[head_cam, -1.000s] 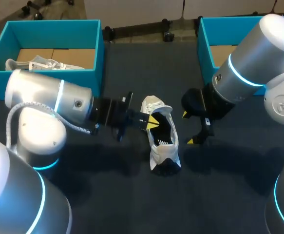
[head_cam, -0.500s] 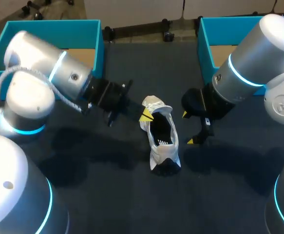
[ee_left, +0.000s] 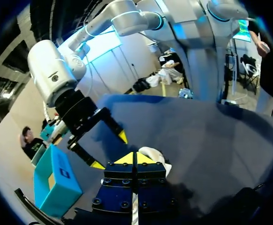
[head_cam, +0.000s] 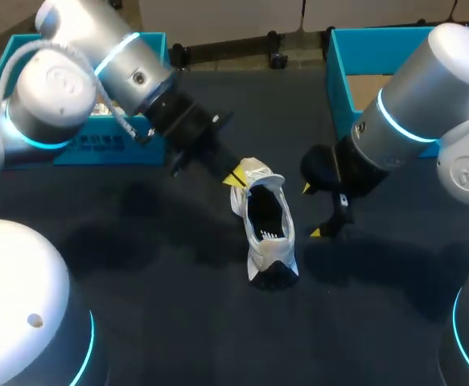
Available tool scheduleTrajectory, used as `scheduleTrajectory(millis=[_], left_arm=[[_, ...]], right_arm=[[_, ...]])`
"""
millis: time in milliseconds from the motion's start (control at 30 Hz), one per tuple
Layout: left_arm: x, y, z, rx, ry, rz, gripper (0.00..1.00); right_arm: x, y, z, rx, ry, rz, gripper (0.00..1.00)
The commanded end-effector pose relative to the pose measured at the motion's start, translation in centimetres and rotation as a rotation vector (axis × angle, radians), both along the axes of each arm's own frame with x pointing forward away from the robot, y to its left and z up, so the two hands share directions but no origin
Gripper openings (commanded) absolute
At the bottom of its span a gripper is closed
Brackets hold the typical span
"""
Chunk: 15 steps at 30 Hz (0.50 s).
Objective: Take the shoe out of the shoebox, open the shoe tongue, remove and reinsert the insole, then place the shoe into the shoebox
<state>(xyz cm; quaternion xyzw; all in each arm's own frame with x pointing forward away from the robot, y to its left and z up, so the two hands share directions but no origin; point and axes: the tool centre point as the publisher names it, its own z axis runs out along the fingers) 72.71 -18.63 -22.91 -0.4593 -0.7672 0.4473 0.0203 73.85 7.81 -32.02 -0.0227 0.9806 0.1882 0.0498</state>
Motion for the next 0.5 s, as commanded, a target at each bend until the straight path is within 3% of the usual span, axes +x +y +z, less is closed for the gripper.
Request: scheduleTrajectory(millis=[33,500], left_arm=[[0.3,-0.2,0.2,0.093,0.024,-0.093,0.0],[0.3,-0.2,0.2,0.093,0.024,-0.093,0.0]], right_arm=[[0.2,-0.9,0.9,-0.017,0.007,-0.016,1.0],[2.4,-5.1,6.5,-0.072,0.03,-0.084,1.0]])
